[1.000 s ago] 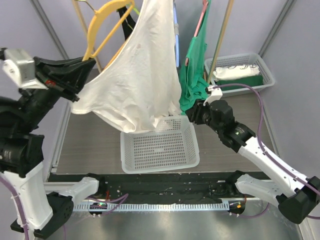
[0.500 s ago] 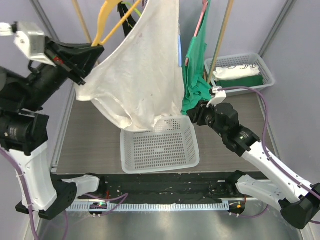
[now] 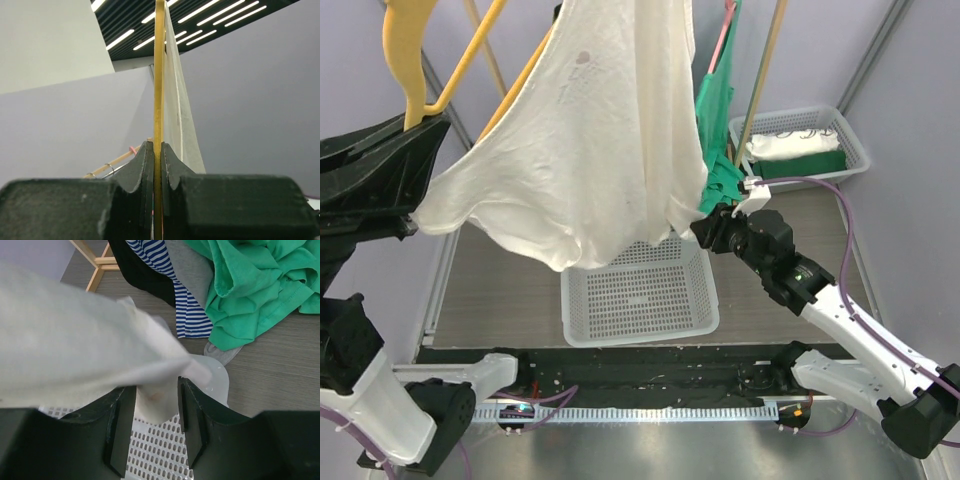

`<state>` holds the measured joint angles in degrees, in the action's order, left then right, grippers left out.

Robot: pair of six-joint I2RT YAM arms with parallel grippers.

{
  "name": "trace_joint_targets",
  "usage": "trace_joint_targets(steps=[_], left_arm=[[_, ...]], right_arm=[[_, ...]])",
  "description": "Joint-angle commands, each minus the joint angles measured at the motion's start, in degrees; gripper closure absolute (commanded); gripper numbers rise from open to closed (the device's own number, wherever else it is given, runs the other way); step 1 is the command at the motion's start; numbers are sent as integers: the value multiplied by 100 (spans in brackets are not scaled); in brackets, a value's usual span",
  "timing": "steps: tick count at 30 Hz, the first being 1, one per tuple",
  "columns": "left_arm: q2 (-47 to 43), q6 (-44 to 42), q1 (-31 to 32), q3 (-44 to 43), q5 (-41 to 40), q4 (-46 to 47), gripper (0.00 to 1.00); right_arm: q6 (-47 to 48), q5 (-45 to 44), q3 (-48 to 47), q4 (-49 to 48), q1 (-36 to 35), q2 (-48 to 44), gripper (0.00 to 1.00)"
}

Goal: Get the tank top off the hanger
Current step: Pick up the hanger from the clothesline.

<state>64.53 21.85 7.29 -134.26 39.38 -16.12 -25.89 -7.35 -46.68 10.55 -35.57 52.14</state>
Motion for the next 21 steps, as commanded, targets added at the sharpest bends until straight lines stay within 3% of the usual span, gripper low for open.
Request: trace_joint_targets(steps=[1,5,13,21], left_arm=[[-116,855,-491,92,298,1303,100],[-397,1120,-703,610,395,1568,100],[-802,787,-949,1735,396,1463,100],[-793,1014,-1045,1368,799,1313,100]], right_arm=[[-74,32,18,-290,-20,-90,53],[-109,32,53,-281,-29,-186,53],[-21,-20,53,-123,-29,-345,53],[-4,-20,124,-114,-20,-354,53]])
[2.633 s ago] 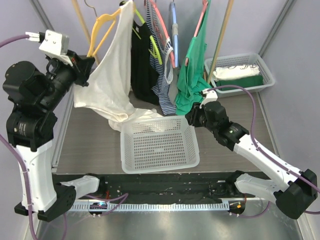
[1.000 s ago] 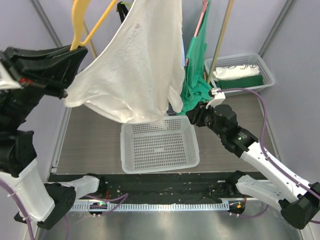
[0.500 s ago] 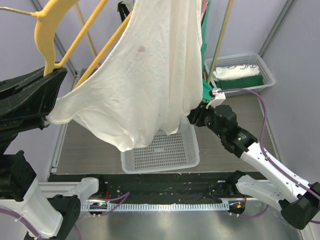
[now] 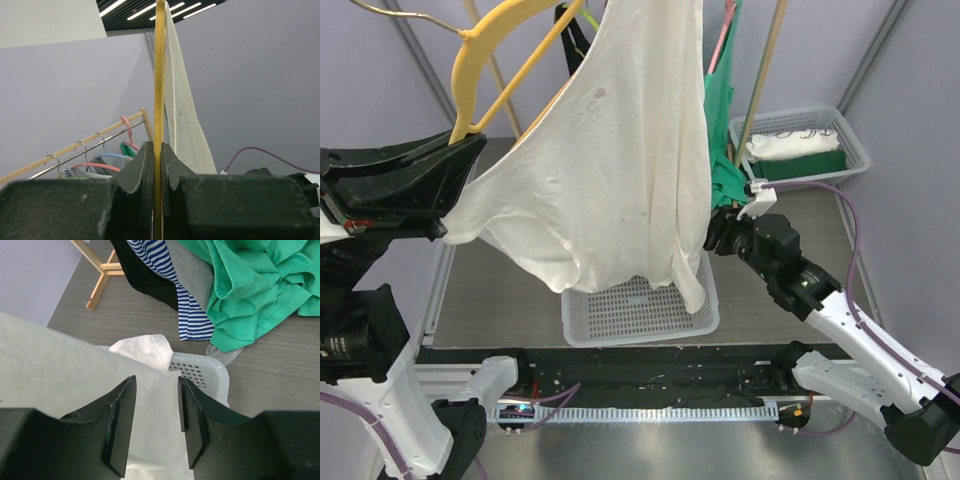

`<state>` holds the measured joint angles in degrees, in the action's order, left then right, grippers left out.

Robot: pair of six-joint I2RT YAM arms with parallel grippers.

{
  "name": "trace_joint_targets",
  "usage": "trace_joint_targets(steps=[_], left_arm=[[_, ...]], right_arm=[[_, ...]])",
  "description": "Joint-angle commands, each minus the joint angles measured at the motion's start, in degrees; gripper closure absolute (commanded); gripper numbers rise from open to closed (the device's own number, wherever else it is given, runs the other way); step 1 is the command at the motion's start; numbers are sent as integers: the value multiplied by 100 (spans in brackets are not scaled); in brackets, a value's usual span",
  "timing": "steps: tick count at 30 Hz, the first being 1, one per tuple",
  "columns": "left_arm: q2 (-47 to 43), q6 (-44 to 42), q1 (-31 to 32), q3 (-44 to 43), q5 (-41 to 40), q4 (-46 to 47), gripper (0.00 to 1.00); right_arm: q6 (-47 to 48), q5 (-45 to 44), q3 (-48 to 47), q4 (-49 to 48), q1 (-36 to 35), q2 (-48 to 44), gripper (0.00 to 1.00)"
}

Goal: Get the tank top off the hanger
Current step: Pick up the hanger from the clothesline.

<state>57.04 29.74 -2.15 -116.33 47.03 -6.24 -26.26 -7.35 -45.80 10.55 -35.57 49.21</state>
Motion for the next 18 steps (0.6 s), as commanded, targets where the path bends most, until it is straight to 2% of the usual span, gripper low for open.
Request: trace_joint_targets(steps=[1,5,10,18], left_arm=[[-52,286,-136,-504,87,325,100],[-183,568,-312,-794,246,360,100],[-377,998,-671,-1058,272,984,100],[-588,1157,-901,-760,167,1187,100]], right_arm=[[42,-29,27,-123,-20,-52,53],[7,-3,45,-176,-20,-8,53],[-19,50,63,-220,-20,10,54],[-72,120,124,-193,-29,-140,54]])
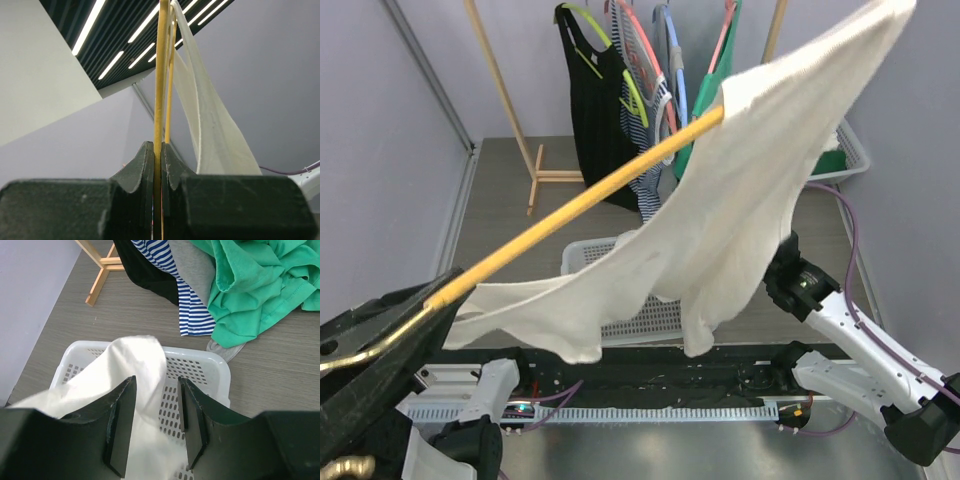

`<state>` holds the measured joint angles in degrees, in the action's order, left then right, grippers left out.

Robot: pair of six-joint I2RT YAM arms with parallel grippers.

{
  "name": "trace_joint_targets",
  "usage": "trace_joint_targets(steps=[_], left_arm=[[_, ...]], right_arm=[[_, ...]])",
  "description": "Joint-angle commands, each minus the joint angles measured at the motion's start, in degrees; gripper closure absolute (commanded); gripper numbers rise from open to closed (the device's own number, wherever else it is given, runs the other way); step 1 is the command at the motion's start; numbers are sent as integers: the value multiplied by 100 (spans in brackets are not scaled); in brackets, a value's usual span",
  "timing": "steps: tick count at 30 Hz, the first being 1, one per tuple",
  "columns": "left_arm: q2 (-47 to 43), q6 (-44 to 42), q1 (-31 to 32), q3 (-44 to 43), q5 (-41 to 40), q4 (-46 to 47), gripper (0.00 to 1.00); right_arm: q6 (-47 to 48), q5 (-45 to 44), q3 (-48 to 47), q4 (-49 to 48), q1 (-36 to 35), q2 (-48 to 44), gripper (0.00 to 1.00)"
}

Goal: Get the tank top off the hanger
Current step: Pick up the hanger from the clothesline.

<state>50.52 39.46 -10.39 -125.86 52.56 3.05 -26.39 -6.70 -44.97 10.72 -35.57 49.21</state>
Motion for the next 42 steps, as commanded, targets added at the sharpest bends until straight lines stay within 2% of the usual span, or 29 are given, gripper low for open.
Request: trace_joint_targets(steps=[1,8,14,18,21,28,36,42], left_arm=[[37,141,-86,255,-395,240,100],[159,-298,-165,738,-667,161,100],[686,-387,-288,528,-940,310,100],[1169,-255,-323,89,-966,381,100],[1206,-255,-340,88,-984,451,100],[811,-431,-332,817,-695,504,100],[160,-571,-332,2029,202,372,100],[-261,-598,-332,2601,378,284,100]], right_arm=[[-50,55,76,-211,-29,-166,54],[-24,-7,111,-132,-29,-316,53],[-41,-24,146,-123,-20,-316,53],[-59,-24,146,-132,-20,-280,53],[-59,-33,138,-149,-20,-245,53],[-42,-33,146,-140,-20,-184,53],[-50,-33,164,-149,-20,-113,54],[-41,-16,77,-158,-20,-52,54]])
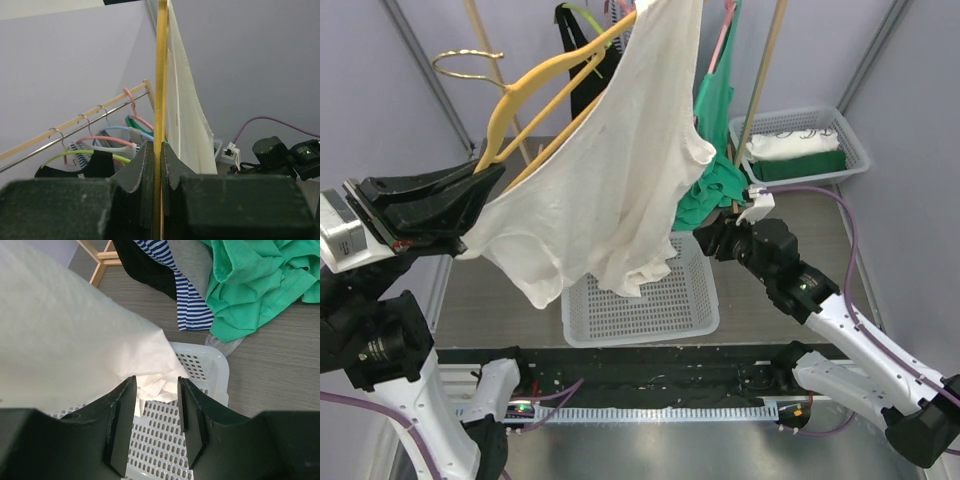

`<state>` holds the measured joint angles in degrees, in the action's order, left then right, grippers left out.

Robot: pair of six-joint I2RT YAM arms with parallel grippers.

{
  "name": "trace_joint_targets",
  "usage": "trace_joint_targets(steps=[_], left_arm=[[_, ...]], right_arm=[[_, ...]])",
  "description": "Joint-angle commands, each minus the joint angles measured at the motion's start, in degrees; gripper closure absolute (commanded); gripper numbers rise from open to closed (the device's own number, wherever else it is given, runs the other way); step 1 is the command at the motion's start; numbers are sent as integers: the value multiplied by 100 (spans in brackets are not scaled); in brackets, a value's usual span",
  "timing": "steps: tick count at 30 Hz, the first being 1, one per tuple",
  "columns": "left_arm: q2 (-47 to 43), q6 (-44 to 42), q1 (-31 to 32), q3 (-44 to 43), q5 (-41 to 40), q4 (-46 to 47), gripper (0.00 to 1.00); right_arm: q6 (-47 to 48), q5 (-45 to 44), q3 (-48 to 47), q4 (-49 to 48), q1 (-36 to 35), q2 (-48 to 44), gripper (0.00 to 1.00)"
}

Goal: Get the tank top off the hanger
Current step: Pick up the hanger from the clothesline.

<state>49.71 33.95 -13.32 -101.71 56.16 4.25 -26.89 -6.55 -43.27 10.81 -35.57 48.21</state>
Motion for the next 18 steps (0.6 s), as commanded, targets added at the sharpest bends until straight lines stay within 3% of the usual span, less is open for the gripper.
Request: trace_joint_targets(steps=[1,18], left_arm=[[-207,-47,-39,222,61,155,100],[-445,129,-39,248,360,111,100]], right_arm=[[9,-22,-103,-167,-20,57,54],[18,-4,-156,-228,-20,172,54]])
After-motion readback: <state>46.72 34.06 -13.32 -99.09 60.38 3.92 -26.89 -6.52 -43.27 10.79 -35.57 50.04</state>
